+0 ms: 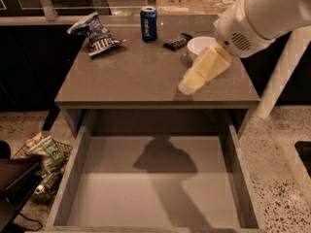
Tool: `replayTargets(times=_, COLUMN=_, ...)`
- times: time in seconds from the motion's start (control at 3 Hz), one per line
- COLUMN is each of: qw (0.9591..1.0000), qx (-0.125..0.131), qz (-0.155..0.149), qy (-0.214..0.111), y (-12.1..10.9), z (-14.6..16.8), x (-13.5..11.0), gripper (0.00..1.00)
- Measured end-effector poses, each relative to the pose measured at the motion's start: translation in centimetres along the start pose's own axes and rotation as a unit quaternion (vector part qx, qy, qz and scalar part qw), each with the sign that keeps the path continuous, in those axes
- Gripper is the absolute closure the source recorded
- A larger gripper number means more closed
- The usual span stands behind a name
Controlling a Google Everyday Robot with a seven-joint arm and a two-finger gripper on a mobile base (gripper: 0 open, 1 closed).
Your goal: Place blue chip bag into top drawer
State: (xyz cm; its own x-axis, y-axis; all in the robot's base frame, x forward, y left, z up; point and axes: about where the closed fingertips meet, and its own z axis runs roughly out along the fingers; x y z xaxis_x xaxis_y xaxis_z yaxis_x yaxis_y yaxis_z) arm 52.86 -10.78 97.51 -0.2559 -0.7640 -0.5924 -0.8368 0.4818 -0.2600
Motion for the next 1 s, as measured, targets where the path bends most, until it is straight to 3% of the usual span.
replayTargets(times=0.33, qw=0.9976, qx=0.019, qz=0.024, qy=-0.063, y=-0.1, z=3.2, x=-4.8, gripper=0.0)
replayTargets(times=0.67, qw=0.992, qx=0.039, qz=0.056, qy=-0.106, y=0.1, z=5.4, x=-8.1, gripper=0.0)
replayTargets(times=1.0, qw=0.9876, qx=0.018, qz=0.074, qy=-0.137, y=0.7, z=6.6, x=-9.8, gripper=0.0)
